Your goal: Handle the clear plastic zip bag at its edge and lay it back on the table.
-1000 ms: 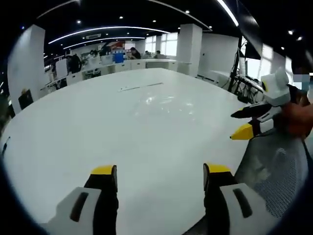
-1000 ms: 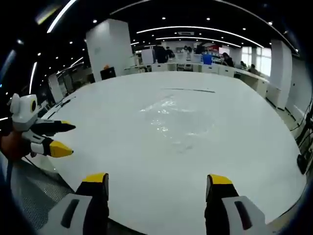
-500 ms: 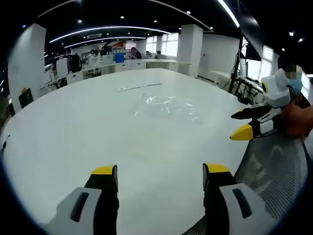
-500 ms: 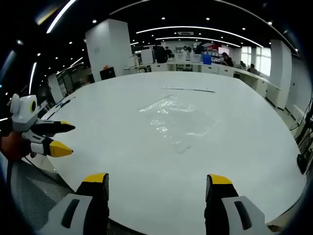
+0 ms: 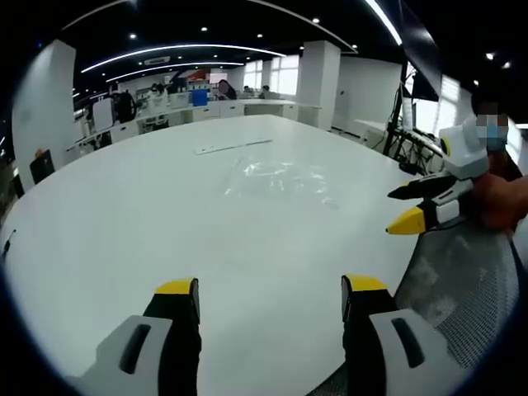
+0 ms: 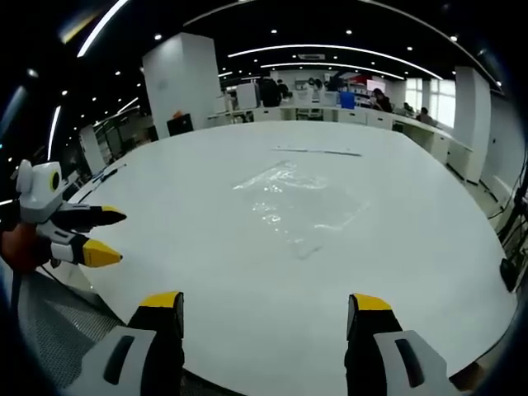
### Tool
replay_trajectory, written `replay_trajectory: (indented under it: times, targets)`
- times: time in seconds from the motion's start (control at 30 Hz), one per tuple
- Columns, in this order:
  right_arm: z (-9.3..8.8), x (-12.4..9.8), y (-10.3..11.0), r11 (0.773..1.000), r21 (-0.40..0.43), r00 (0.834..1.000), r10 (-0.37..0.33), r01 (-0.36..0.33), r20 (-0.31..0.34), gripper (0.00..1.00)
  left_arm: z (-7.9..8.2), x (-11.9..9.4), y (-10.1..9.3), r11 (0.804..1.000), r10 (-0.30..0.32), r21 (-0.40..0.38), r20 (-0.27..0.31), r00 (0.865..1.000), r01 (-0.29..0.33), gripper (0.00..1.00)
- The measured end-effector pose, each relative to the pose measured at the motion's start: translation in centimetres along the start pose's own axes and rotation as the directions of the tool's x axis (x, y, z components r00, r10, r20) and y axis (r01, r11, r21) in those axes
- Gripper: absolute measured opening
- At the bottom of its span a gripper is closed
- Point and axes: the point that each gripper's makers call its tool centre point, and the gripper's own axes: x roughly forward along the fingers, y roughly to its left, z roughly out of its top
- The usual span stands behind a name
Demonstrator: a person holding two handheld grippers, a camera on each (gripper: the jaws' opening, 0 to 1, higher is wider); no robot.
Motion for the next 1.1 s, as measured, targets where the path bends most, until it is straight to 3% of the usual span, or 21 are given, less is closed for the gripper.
replay_trajectory:
  times: [0.53, 1.1]
  targets:
    - [-0.1, -0.2, 0.3, 1.0, -0.003, 1.0, 0.003, -0.003, -0.003, 0.81, -0.1, 0.0, -0.1, 1.0, -0.002, 0.0, -0.005, 1.0, 0.002, 0.68]
    - [0.2, -0.1, 0.0, 1.0, 0.012, 1.0, 0.003, -0.003, 0.013, 0.8, -0.2, 0.8, -2.2, 0.995, -0.07, 0.068, -0.037, 0.997, 0.073, 0.65]
